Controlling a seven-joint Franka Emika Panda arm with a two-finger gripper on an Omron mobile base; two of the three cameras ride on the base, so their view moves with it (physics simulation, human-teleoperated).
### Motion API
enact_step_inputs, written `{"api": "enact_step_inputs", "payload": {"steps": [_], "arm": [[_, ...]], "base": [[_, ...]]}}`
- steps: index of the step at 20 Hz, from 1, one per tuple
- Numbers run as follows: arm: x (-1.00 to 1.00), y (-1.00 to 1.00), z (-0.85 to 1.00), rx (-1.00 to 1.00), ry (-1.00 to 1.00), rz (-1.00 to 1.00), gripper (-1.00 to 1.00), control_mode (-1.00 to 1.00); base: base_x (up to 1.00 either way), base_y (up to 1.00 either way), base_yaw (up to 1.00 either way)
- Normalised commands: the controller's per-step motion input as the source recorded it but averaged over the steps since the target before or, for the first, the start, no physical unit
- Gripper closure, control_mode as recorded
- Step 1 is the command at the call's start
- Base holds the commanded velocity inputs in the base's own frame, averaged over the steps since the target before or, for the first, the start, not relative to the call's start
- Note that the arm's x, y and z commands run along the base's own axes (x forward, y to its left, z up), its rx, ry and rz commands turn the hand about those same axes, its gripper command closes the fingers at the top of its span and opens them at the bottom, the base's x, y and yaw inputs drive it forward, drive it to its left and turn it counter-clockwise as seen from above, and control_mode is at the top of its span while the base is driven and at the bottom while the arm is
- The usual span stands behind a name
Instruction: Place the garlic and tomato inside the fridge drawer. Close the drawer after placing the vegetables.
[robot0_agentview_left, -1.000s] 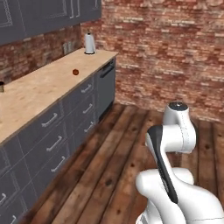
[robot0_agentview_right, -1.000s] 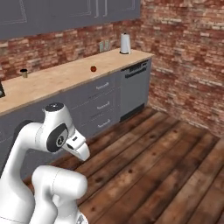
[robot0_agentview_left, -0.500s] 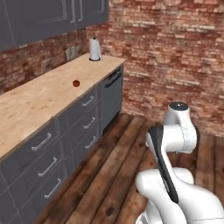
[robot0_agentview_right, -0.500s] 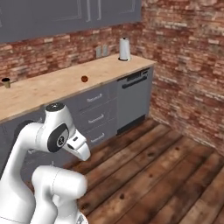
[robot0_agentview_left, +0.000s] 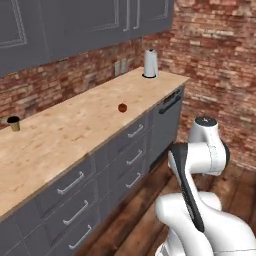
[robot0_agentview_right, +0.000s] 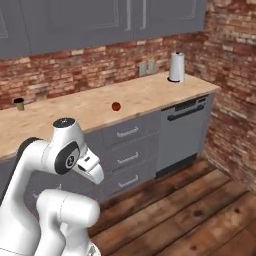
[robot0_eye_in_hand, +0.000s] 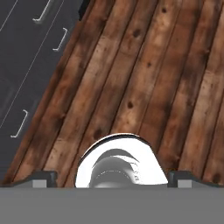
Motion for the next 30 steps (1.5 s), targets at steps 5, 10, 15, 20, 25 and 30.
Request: {"api": "enact_step_inputs", "payload": {"steps": [5,10,15,20,25,30], "arm": [[0.00,0.00,0.00,0.00,0.00,0.00,-1.00,1.00],[0.00,0.00,0.00,0.00,0.00,0.00,-1.00,1.00],[0.00,0.00,0.00,0.00,0.00,0.00,-1.00,1.00],[0.18,-0.05,-0.04,0.01,0.01,0.08,-1.00,-1.00],[1.00,-0.25,-0.10,0.05,0.16,0.29,-1.00,-1.00],[1.00,-0.02,-0.13,0.00,0.24,0.01,-1.00,-1.00]], "base": [[1.00,0.00,0.39],[1.00,-0.18,0.43],[1.00,-0.60,0.33],[0.77,-0.28,0.25],[0.00,0.00,0.00],[0.00,0.00,0.00]]}}
